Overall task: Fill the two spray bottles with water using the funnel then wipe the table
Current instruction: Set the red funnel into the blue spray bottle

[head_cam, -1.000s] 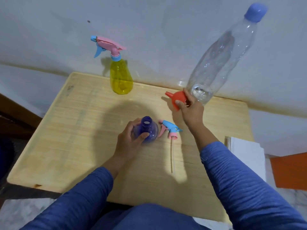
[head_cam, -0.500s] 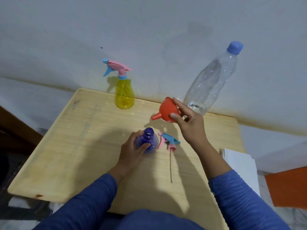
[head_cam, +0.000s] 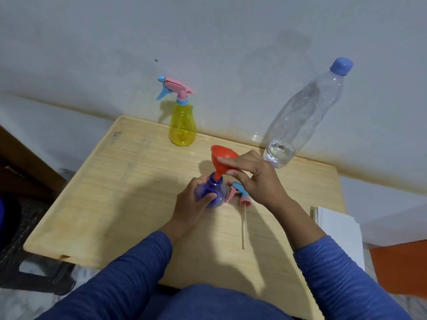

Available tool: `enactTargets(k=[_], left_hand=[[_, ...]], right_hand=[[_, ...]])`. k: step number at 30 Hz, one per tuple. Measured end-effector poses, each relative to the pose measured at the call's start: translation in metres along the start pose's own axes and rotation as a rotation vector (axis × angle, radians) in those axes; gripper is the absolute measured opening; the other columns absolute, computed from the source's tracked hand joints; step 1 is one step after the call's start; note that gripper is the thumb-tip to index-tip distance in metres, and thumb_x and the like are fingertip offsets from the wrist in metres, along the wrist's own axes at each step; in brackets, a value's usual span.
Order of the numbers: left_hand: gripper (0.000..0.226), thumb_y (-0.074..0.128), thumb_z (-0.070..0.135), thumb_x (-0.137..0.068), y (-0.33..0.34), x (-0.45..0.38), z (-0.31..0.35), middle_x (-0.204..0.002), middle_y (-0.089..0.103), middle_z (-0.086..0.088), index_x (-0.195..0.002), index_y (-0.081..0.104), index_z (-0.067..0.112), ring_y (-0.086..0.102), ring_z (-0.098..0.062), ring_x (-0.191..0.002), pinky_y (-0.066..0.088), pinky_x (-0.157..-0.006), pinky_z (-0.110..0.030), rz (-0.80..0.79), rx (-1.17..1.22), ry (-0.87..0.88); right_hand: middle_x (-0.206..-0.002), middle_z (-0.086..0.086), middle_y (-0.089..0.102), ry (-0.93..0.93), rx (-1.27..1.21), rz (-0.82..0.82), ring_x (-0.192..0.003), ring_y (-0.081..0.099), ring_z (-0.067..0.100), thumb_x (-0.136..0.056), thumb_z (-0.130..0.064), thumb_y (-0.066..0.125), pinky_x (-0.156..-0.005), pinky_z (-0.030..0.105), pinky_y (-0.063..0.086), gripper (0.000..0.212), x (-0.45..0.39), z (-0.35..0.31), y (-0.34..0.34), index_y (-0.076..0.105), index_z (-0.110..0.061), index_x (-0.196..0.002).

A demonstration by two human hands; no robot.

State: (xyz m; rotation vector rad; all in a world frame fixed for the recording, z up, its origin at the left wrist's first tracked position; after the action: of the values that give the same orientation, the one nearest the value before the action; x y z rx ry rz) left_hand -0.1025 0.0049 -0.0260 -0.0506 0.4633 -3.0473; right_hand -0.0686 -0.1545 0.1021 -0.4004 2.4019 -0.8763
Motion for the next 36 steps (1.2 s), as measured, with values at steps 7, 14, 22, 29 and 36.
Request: enactTargets(k=[7,14,22,29,36], left_hand=[[0.05,0.058,0.064,-0.064,-0.002,0.002,0.006,-0.095,0.059,0.022,-0.1,0.051,0.031,0.056,0.01,-0.081,0.039,-0.064,-0.002,0.013,-0.029,-0.031],[0.05,0.058,0.063,-0.064,-0.001,0.002,0.004,-0.087,0.06,0.021,-0.103,0.05,0.033,0.057,0.007,-0.076,0.042,-0.062,-0.006,0.019,-0.043,-0.038],[0.072,0.056,0.069,-0.06,-0.001,0.001,0.008,-0.102,0.064,0.009,-0.116,0.05,0.025,0.06,-0.007,-0.087,0.041,-0.064,-0.008,0.019,-0.062,-0.051],[0.09,0.06,0.069,-0.056,-0.018,-0.004,0.015,-0.129,0.054,0.006,-0.132,0.043,0.025,0.051,-0.012,-0.112,0.039,-0.08,-0.021,-0.087,-0.151,-0.071],[0.052,0.058,0.03,-0.091,-0.061,-0.046,0.01,-0.141,0.048,-0.005,-0.137,0.043,0.012,0.044,-0.021,-0.129,0.033,-0.103,-0.027,-0.345,-0.633,-0.193]], right_hand=[[-0.087,-0.025,0.059,0.131,-0.172,-0.052,-0.099,0.049,0.007,-0.076,-0.02,0.071,-0.089,0.006,0.036,0.027,0.009,0.002,0.01,0.072,-0.017,-0.103],[-0.096,-0.012,0.069,0.071,-0.12,-0.087,-0.111,0.049,0.008,-0.075,-0.021,0.071,-0.097,0.015,0.038,0.023,0.01,0.005,0.01,0.074,-0.015,-0.097],[-0.113,-0.005,0.067,0.124,-0.19,-0.023,-0.122,0.05,0.007,-0.072,-0.033,0.076,-0.103,0.018,0.038,0.042,0.011,-0.003,-0.006,0.068,-0.019,-0.11],[-0.127,-0.001,0.06,0.466,-0.094,0.125,-0.119,0.053,0.01,-0.096,-0.019,0.049,-0.094,0.02,0.04,0.031,0.002,0.021,-0.019,0.058,-0.015,-0.126],[-0.145,0.01,0.043,0.772,0.423,-0.475,-0.134,0.039,0.026,-0.096,-0.036,0.047,-0.107,0.033,0.031,0.053,-0.007,0.055,-0.02,0.04,-0.008,-0.139]])
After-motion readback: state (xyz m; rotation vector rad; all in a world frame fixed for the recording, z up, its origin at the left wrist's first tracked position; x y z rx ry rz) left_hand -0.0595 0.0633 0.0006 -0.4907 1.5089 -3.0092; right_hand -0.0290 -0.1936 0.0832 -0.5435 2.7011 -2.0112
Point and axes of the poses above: each hand's wrist, its own x-axis away from the middle knuckle, its own y-axis out of the palm, z = x × y, the point moved 3 cm from there along -x, towards the middle knuckle
